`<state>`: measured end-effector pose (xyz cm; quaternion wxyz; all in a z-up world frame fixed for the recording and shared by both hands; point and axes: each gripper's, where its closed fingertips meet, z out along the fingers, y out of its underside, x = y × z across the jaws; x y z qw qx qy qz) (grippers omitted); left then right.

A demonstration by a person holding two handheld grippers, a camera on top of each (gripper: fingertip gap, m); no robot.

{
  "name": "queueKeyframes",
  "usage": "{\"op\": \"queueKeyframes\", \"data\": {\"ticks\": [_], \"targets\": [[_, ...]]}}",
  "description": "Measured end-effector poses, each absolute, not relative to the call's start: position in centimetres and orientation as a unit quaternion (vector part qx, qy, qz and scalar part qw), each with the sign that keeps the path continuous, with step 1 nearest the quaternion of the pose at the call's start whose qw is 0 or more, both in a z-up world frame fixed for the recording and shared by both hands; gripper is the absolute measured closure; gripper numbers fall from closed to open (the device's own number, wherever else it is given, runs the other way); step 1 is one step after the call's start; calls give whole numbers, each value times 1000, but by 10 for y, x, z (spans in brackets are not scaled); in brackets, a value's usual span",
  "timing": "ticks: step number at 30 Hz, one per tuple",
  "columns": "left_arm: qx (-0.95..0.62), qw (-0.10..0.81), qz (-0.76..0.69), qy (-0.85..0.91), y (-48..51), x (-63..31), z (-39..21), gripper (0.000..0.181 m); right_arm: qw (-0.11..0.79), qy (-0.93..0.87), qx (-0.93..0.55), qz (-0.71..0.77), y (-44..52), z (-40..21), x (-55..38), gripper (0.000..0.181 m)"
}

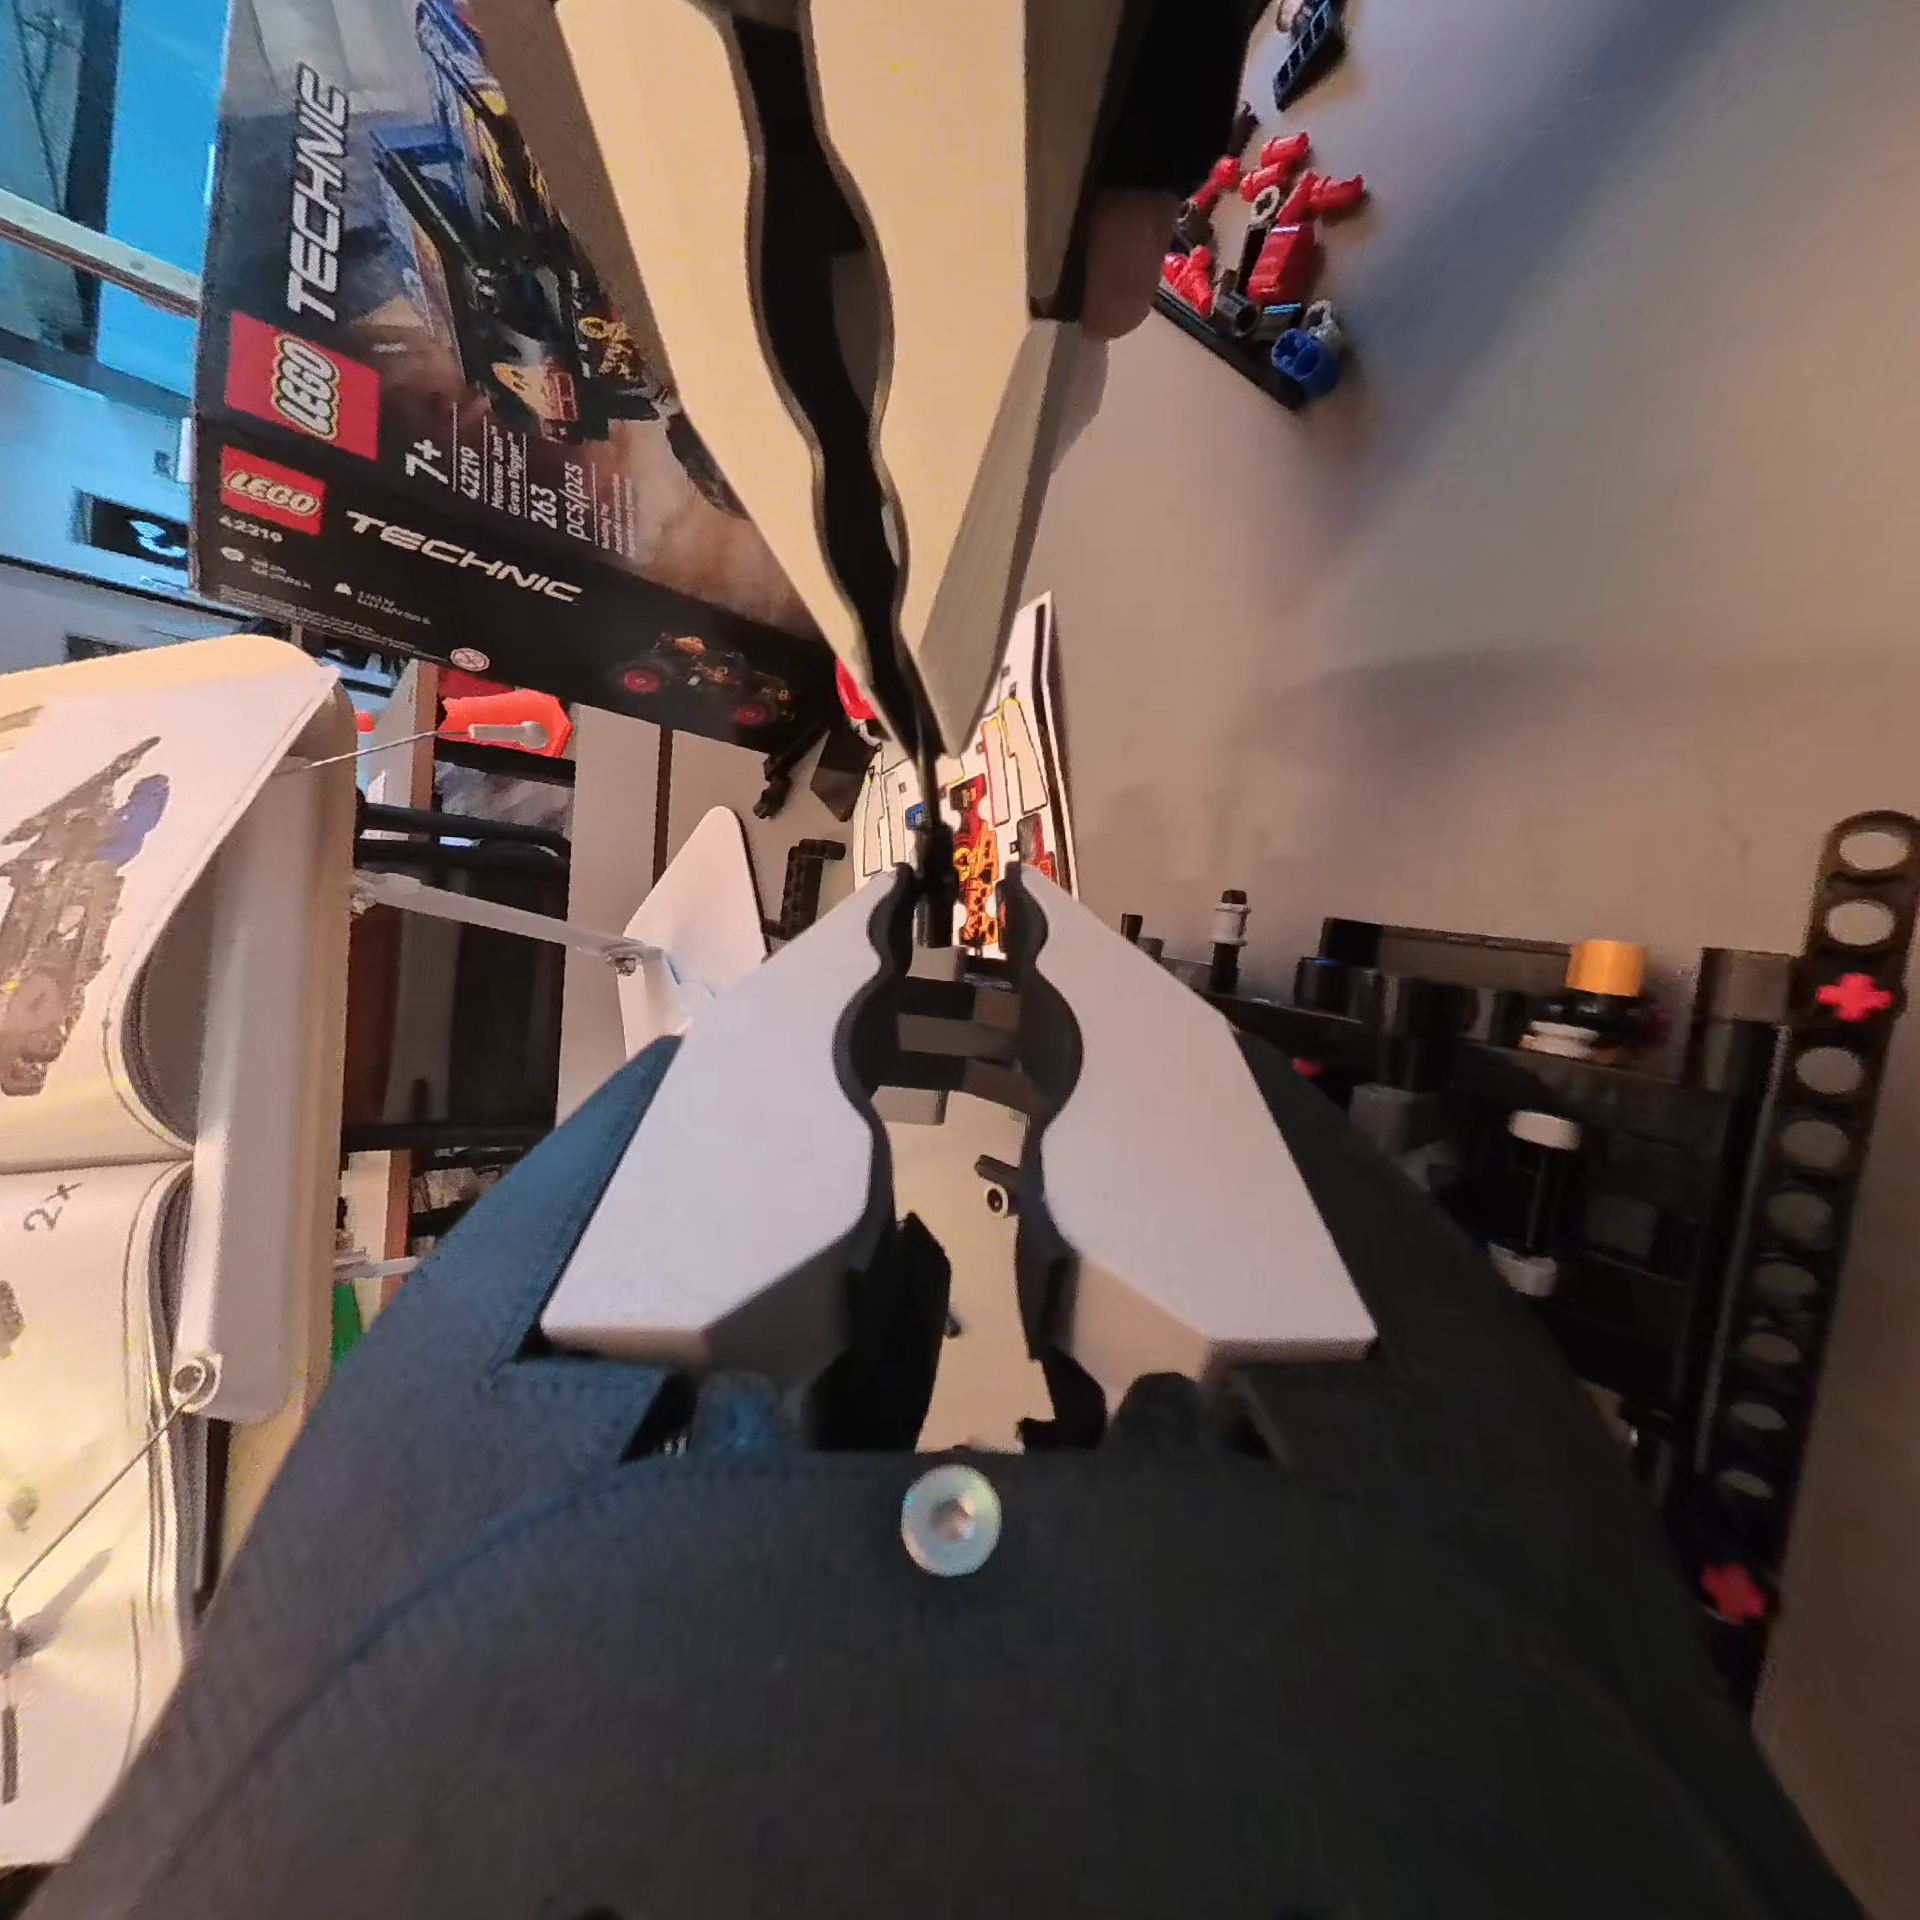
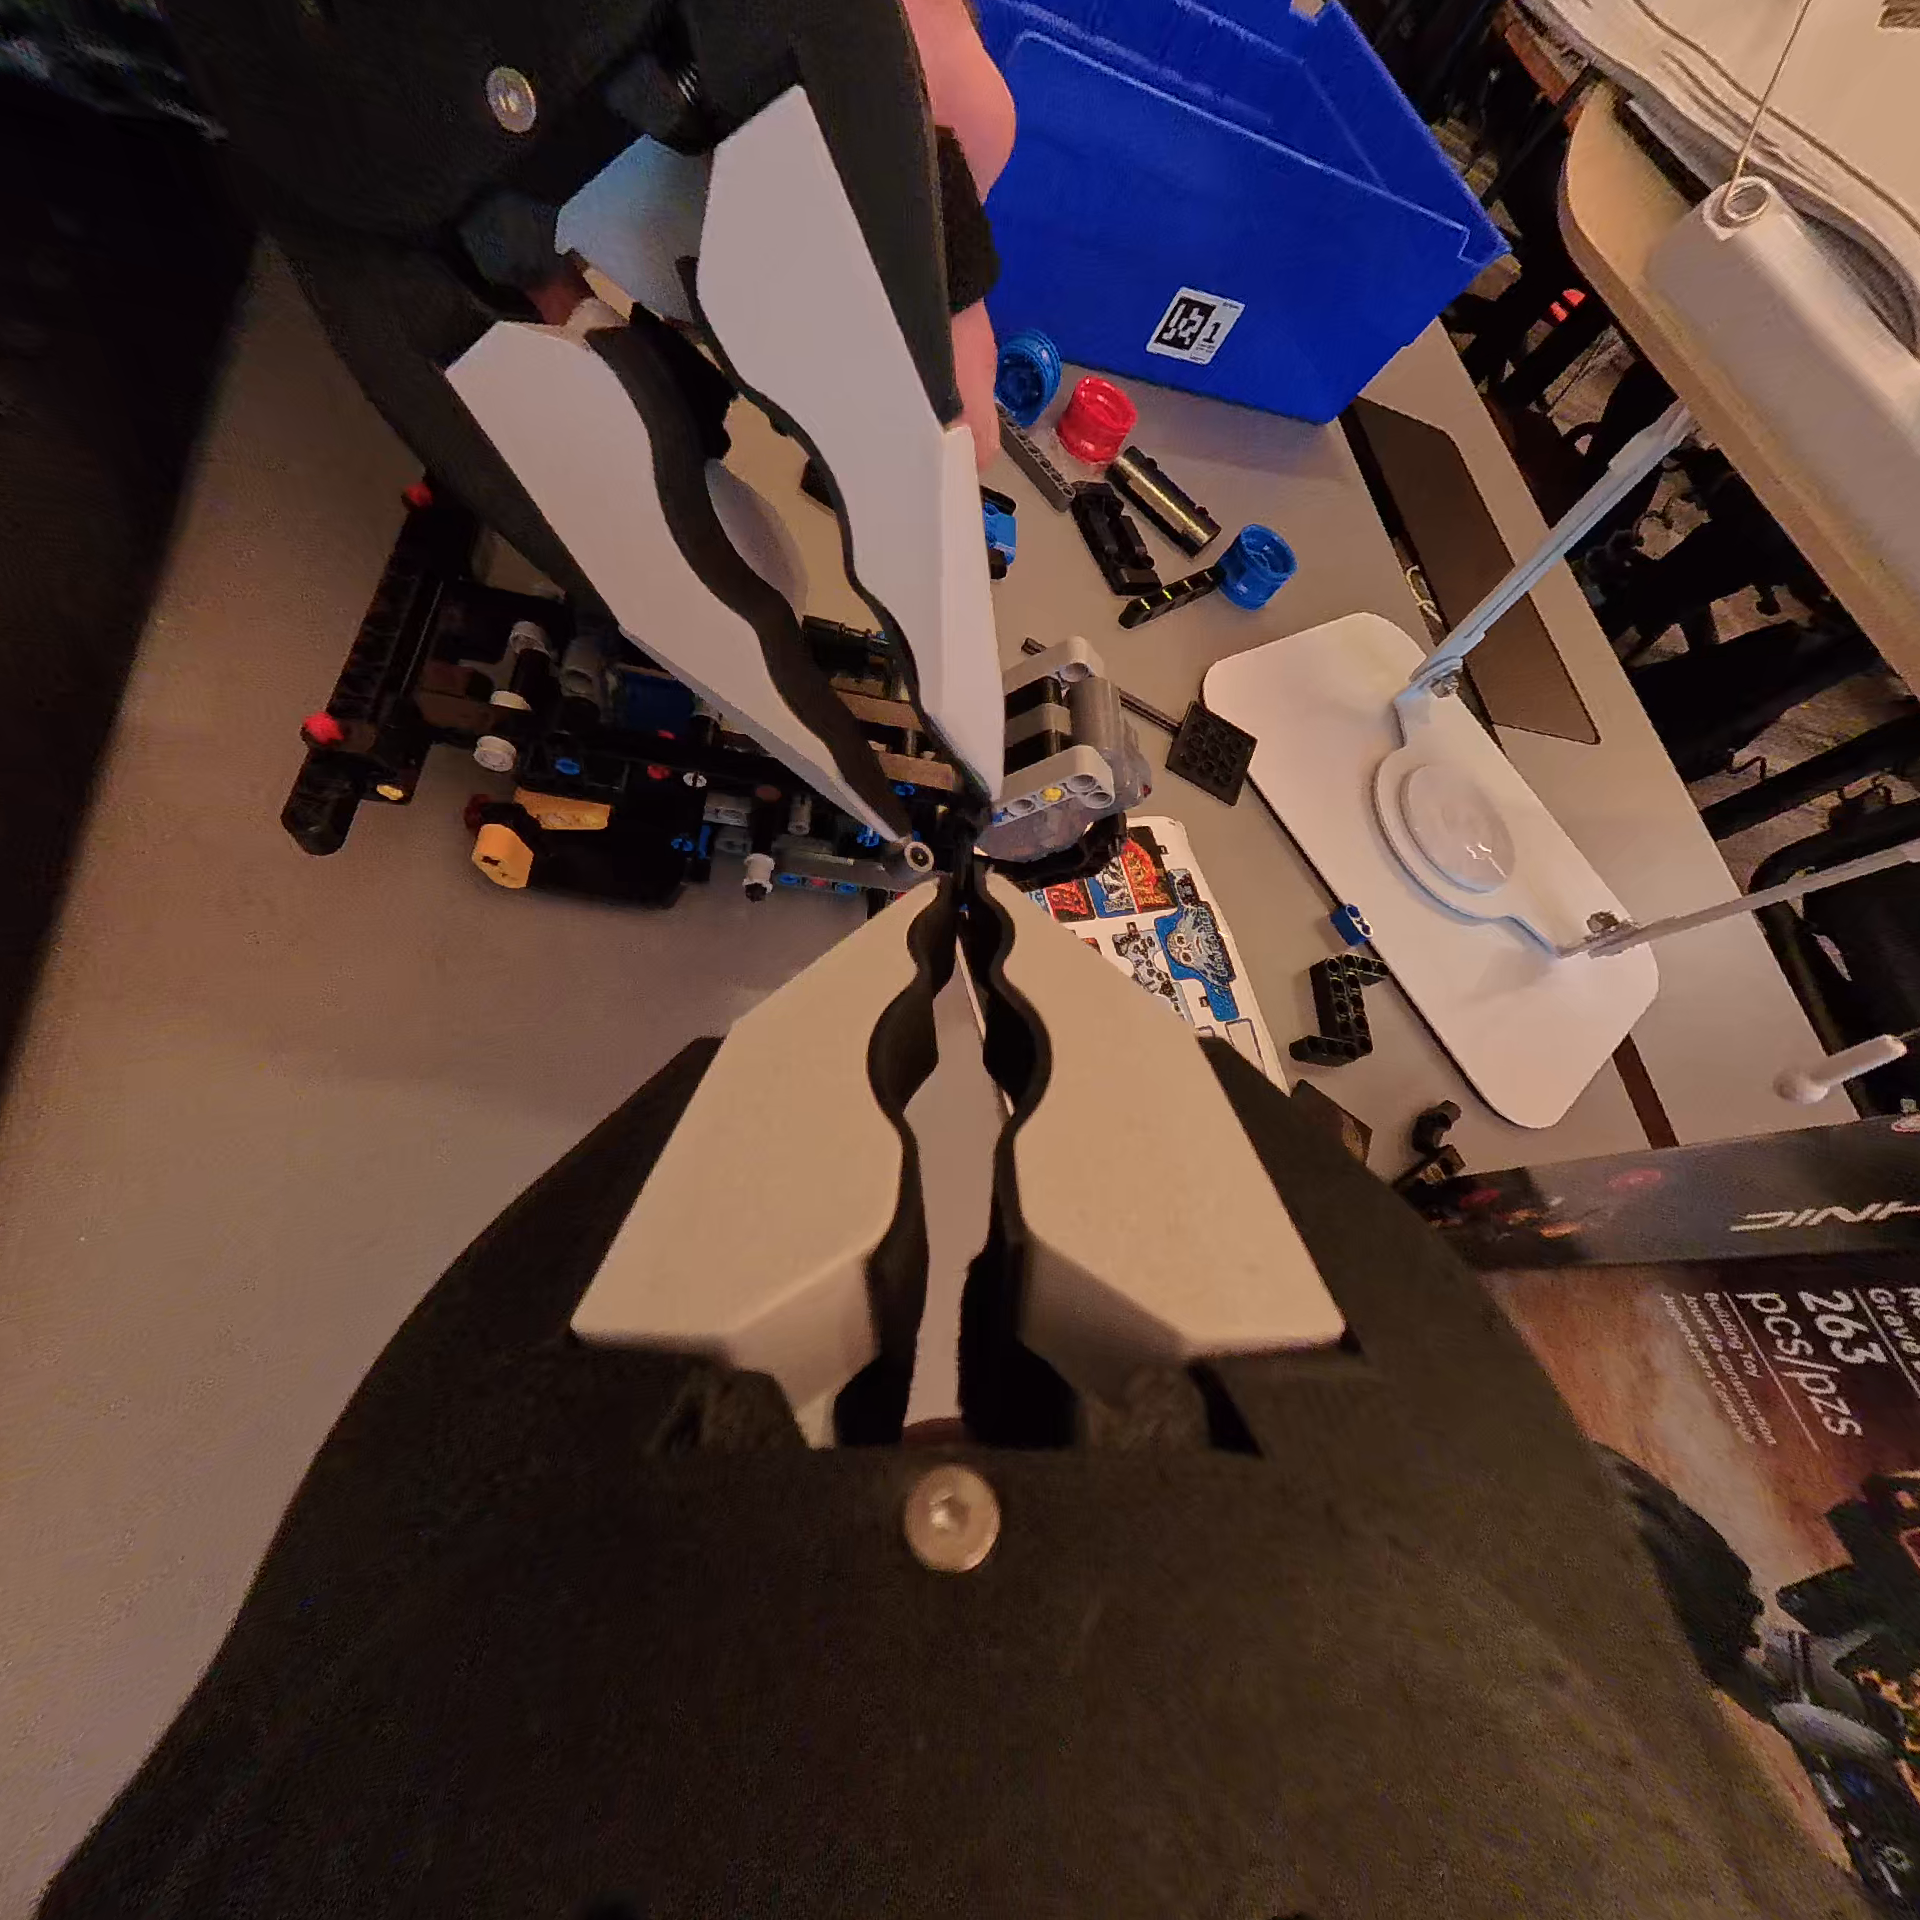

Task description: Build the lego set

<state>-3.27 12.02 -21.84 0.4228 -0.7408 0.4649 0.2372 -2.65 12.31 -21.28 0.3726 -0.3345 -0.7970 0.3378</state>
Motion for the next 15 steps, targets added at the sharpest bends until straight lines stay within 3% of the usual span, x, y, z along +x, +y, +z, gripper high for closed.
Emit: {"op": "queueKeyframes", "data": {"ticks": [4, 7, 15], "targets": [[-748, 412, 242, 460, 123, -38, -226, 167, 370, -798, -330, 342, 119, -213, -27, 181], [-745, 419, 246, 457, 125, -40, -225, 181, 369, -801, -332, 335, 120, -215, -27, 181], [-756, 427, 221, 444, 127, -42, -218, 176, 375, -790, -364, 320, 150, -208, -15, 181]]}}
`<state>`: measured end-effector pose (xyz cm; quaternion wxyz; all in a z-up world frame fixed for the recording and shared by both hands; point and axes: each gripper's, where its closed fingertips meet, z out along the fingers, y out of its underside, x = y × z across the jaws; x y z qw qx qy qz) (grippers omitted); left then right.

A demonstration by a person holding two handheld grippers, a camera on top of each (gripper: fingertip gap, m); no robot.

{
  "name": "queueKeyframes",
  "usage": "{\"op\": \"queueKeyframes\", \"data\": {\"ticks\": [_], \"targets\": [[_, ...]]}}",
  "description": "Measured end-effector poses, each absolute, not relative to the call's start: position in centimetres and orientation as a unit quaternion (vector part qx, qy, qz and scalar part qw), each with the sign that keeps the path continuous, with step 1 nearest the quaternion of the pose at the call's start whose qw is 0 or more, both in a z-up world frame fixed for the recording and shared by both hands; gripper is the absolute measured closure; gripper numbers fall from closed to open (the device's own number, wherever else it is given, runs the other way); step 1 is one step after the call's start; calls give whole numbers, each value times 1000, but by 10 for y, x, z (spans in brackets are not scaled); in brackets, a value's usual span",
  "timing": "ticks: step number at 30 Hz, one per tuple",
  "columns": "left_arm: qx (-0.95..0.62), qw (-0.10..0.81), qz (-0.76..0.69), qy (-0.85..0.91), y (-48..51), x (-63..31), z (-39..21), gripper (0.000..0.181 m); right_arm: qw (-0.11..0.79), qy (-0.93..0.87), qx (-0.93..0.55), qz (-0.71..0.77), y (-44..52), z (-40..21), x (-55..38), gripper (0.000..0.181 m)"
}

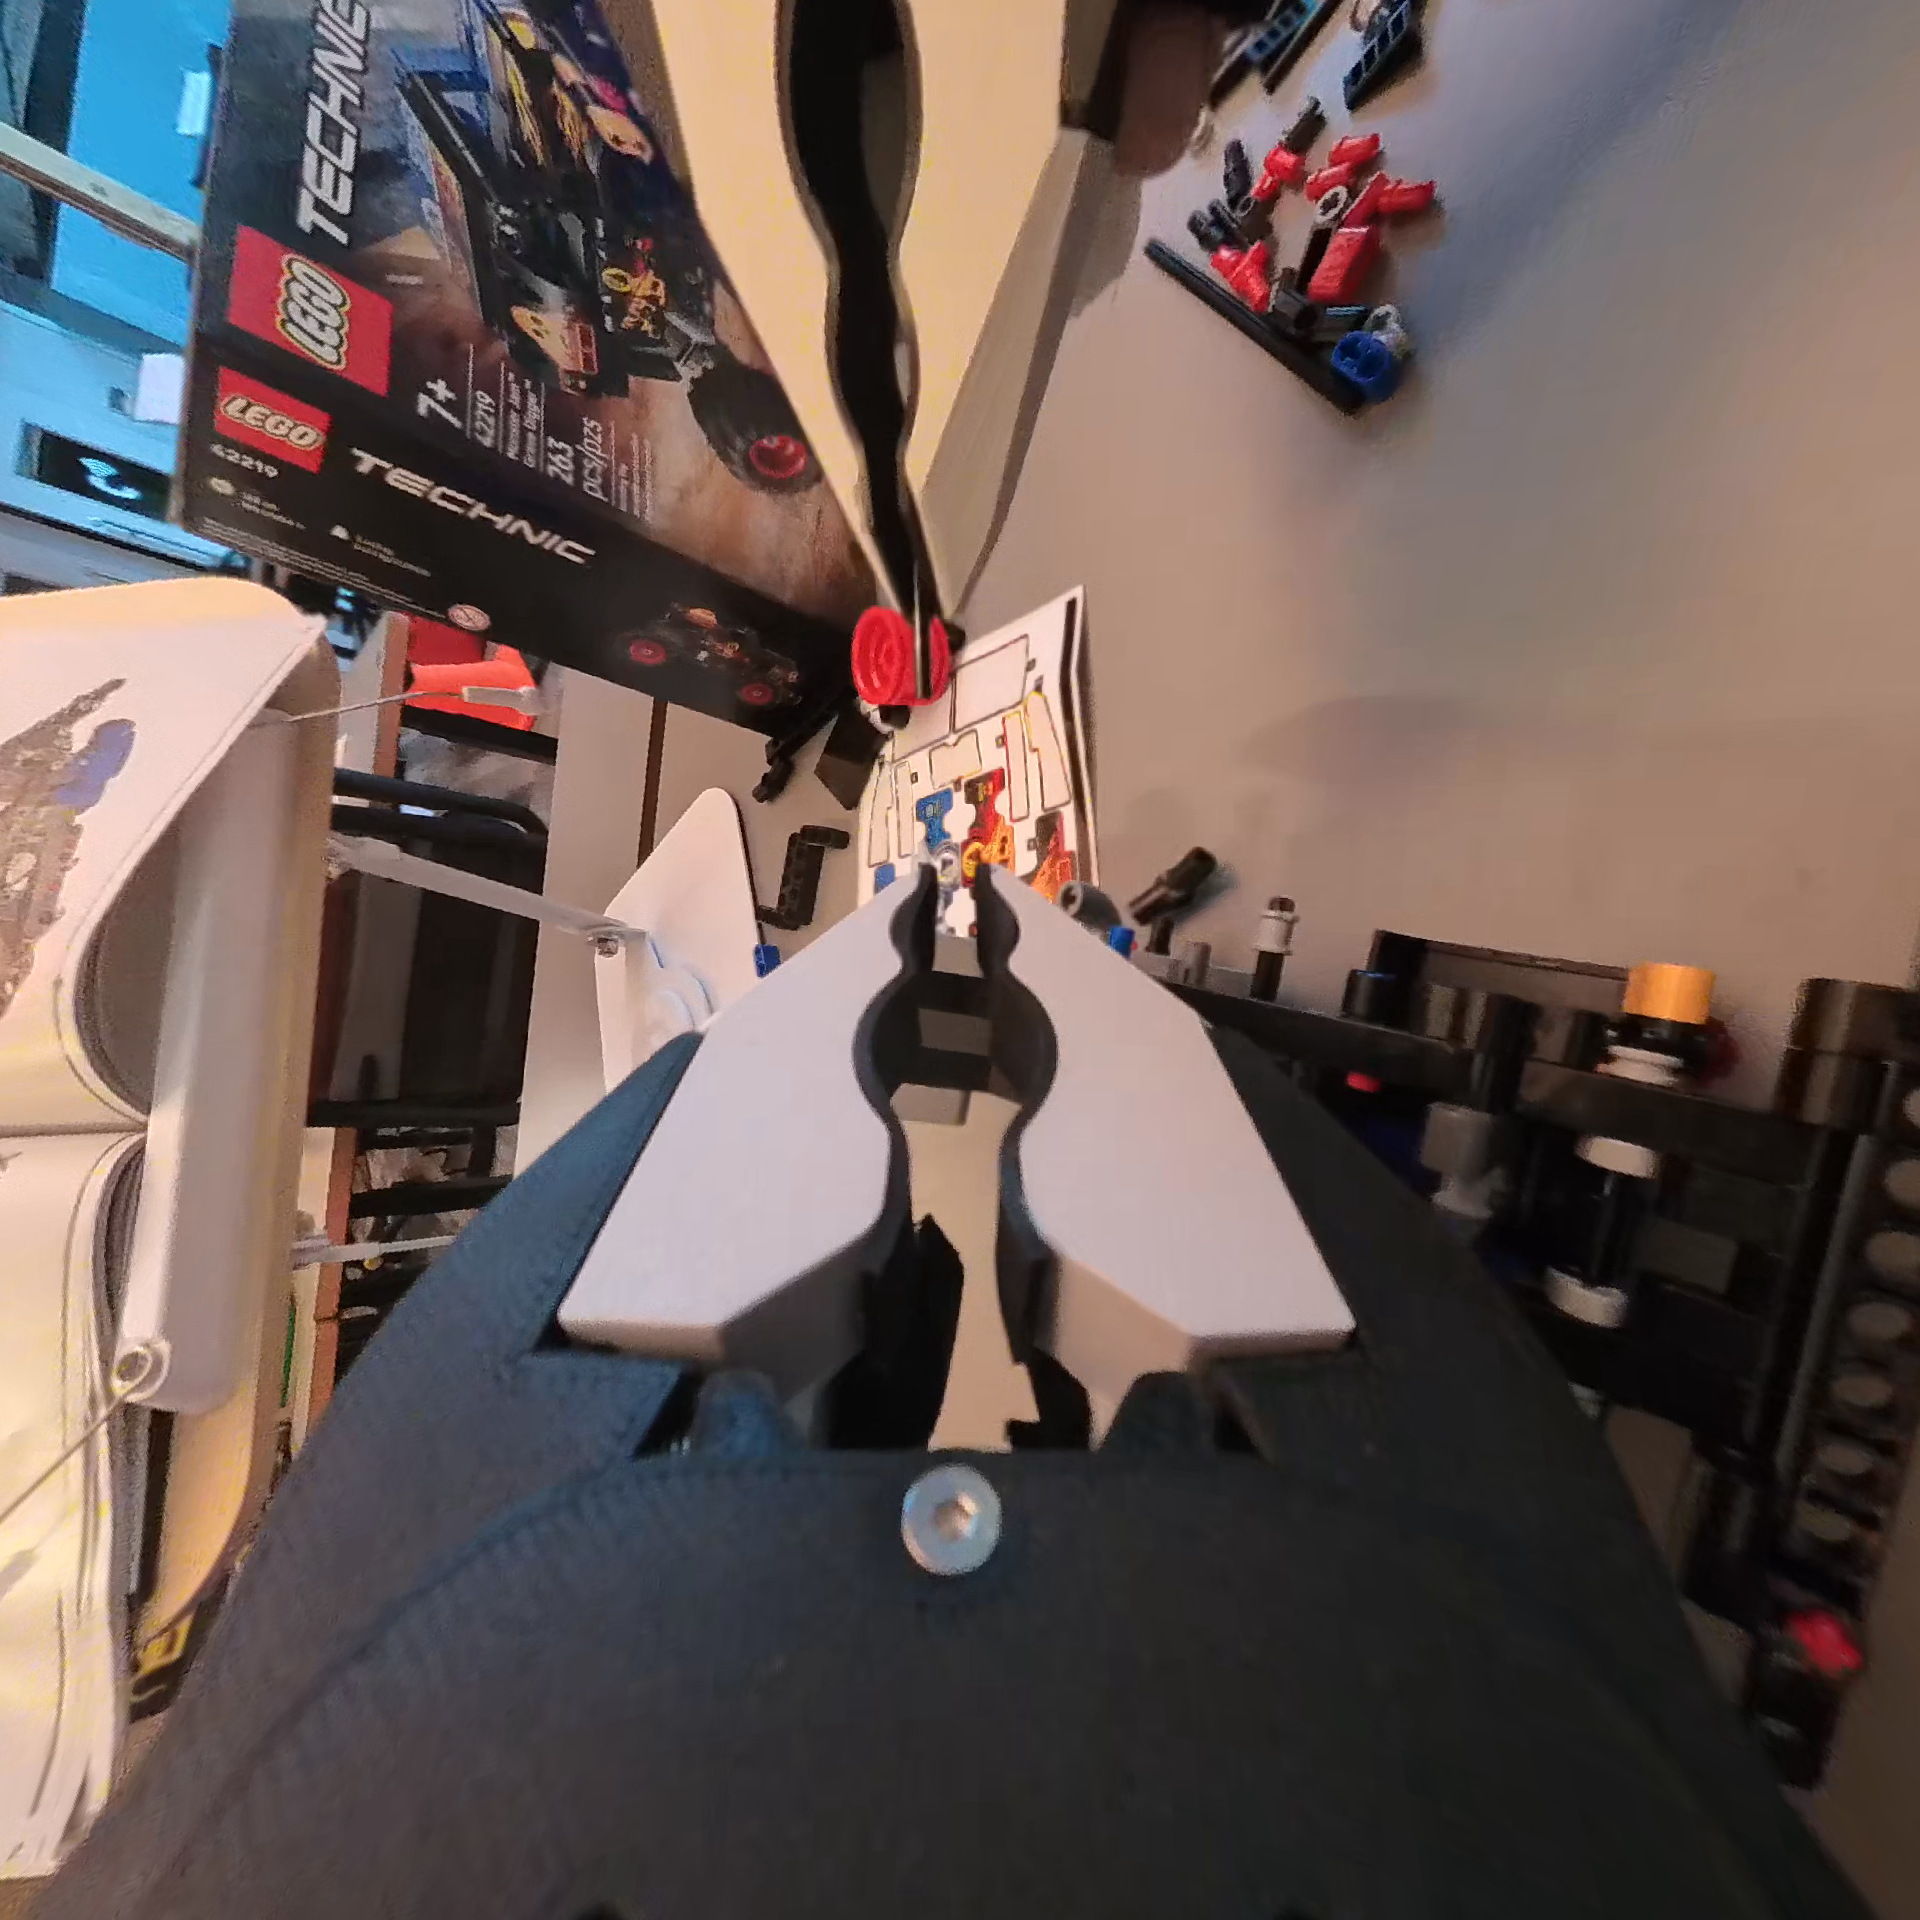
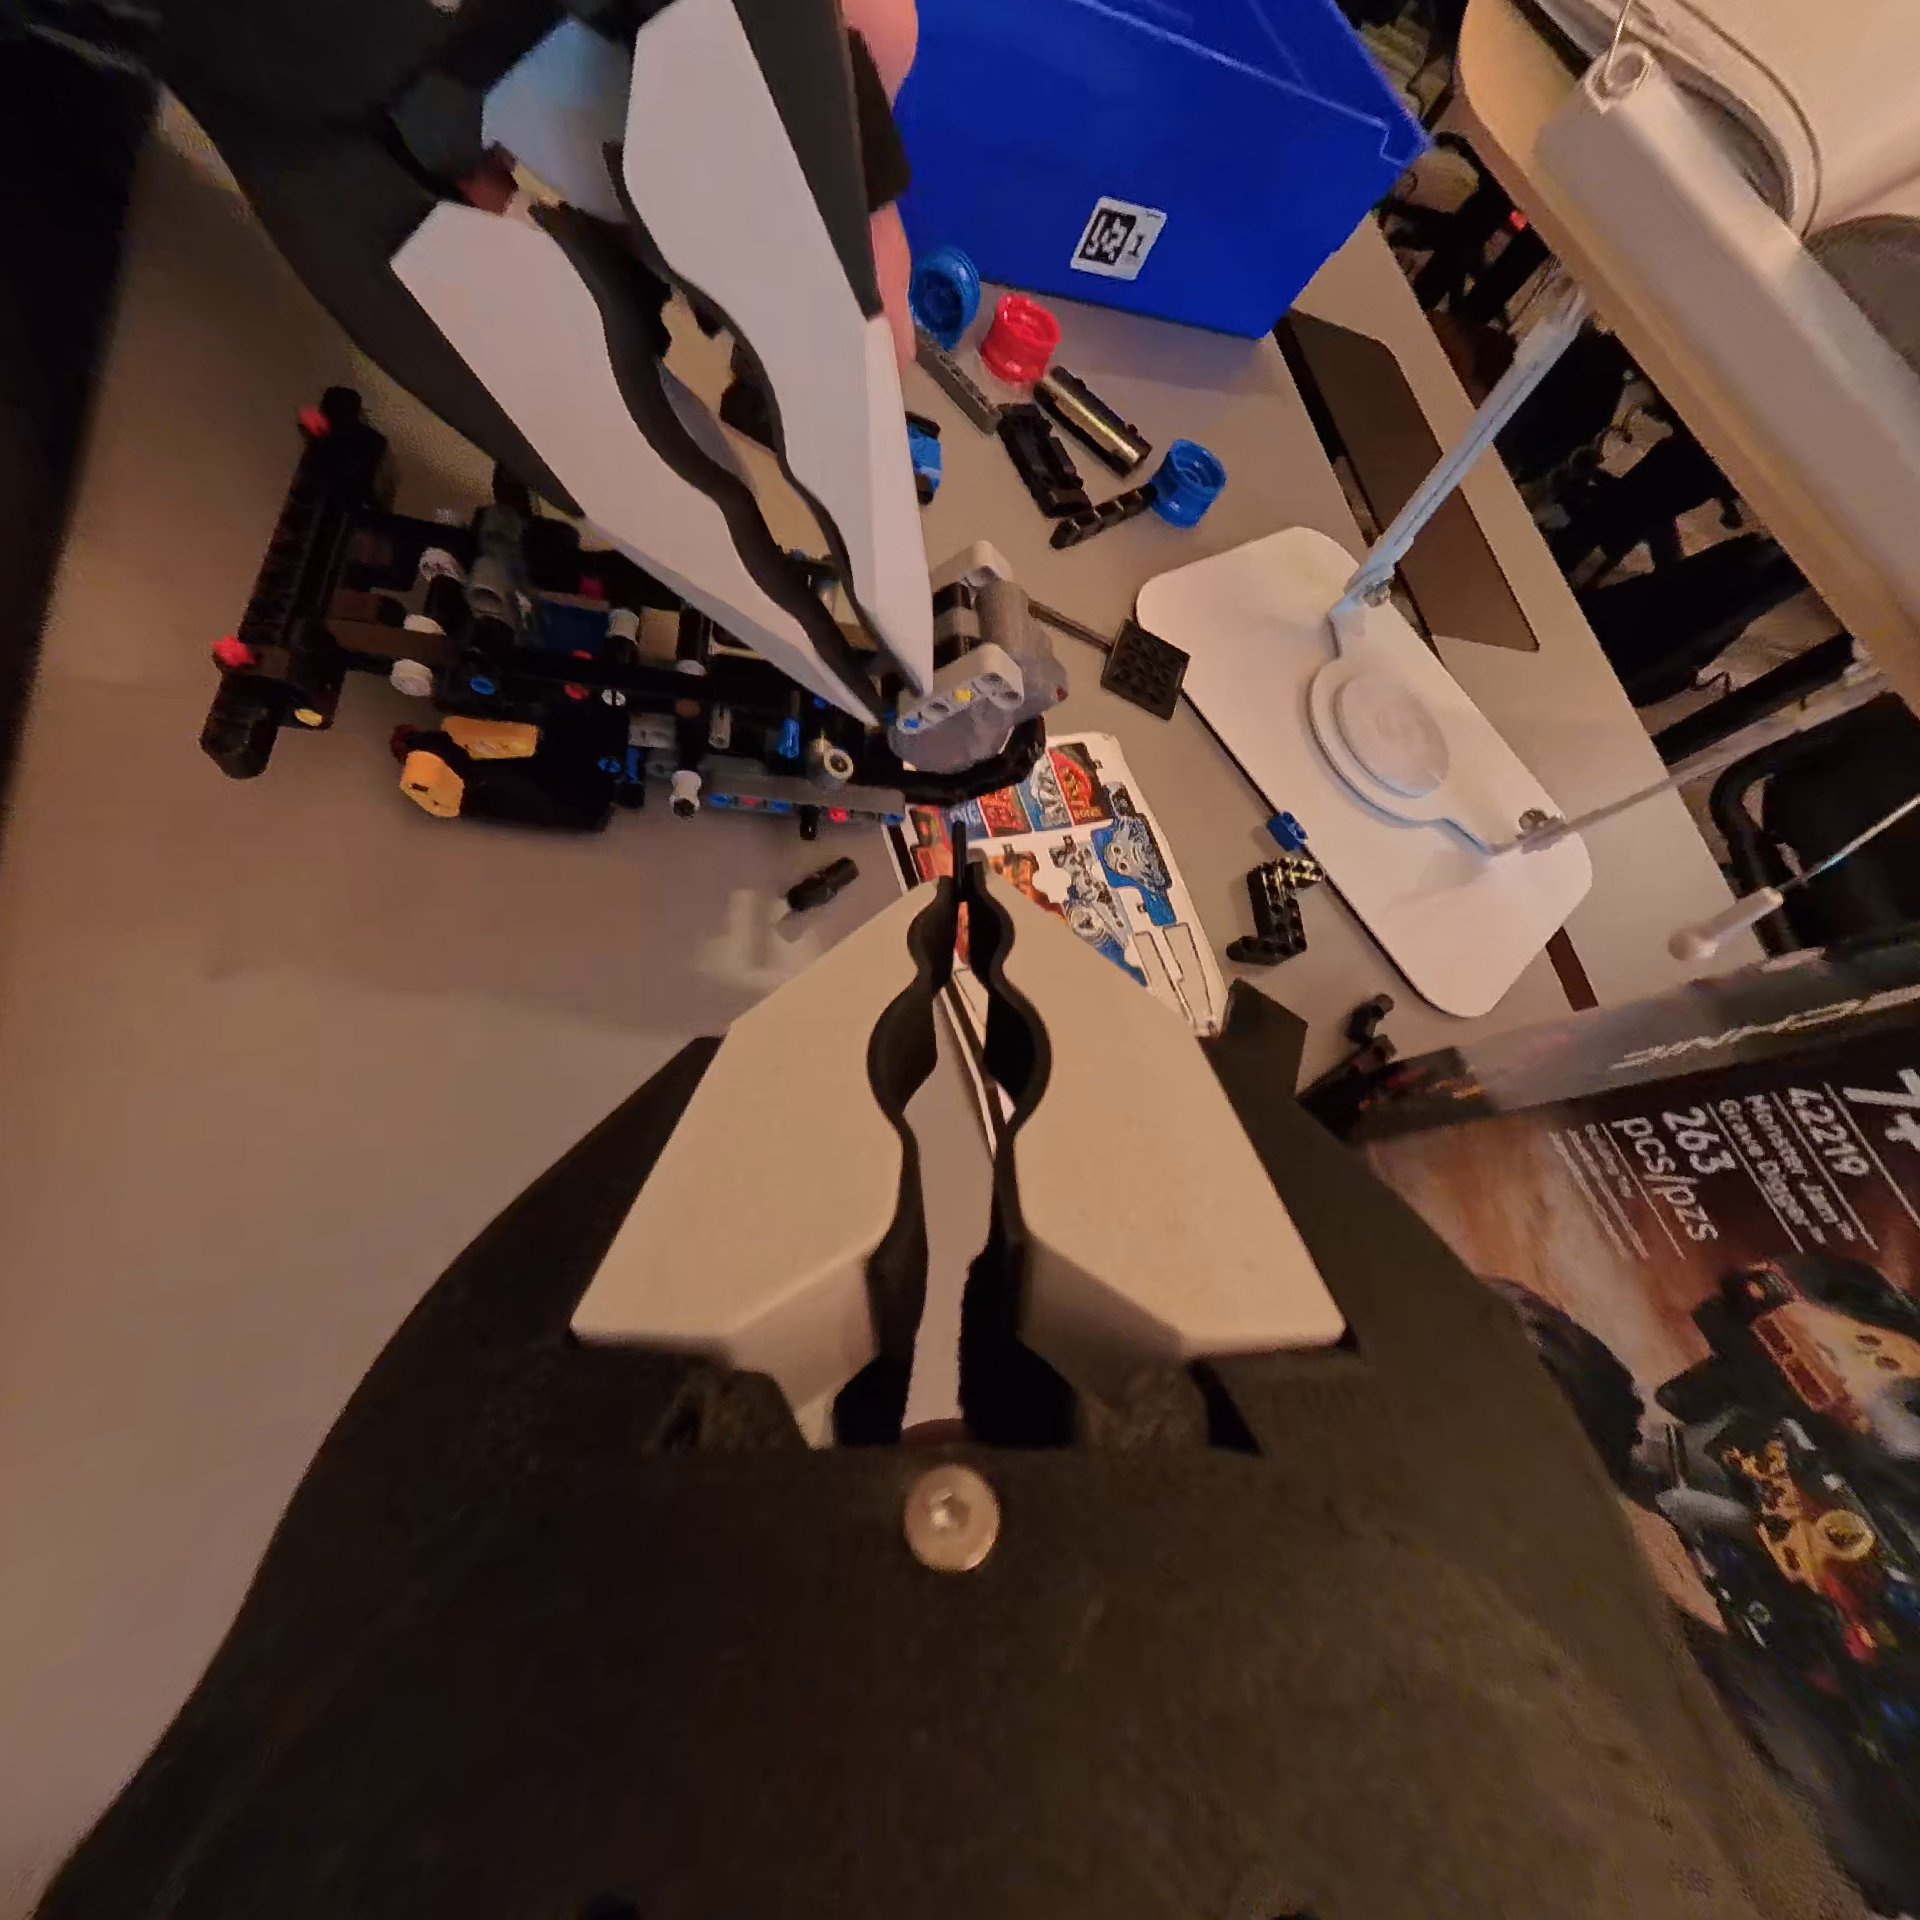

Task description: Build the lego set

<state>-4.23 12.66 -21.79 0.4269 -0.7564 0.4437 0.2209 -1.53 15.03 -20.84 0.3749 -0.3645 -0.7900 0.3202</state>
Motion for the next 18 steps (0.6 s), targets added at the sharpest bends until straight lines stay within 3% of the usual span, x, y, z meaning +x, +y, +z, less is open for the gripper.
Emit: {"op": "queueKeyframes", "data": {"ticks": [9, 18], "targets": [[-809, 332, 179, 452, 120, -34, -249, 160, 337, -812, -367, 305, 150, -225, -8, 181], [-830, 274, 191, 446, 111, -51, -257, 161, 332, -811, -369, 309, 153, -224, -3, 181]]}}
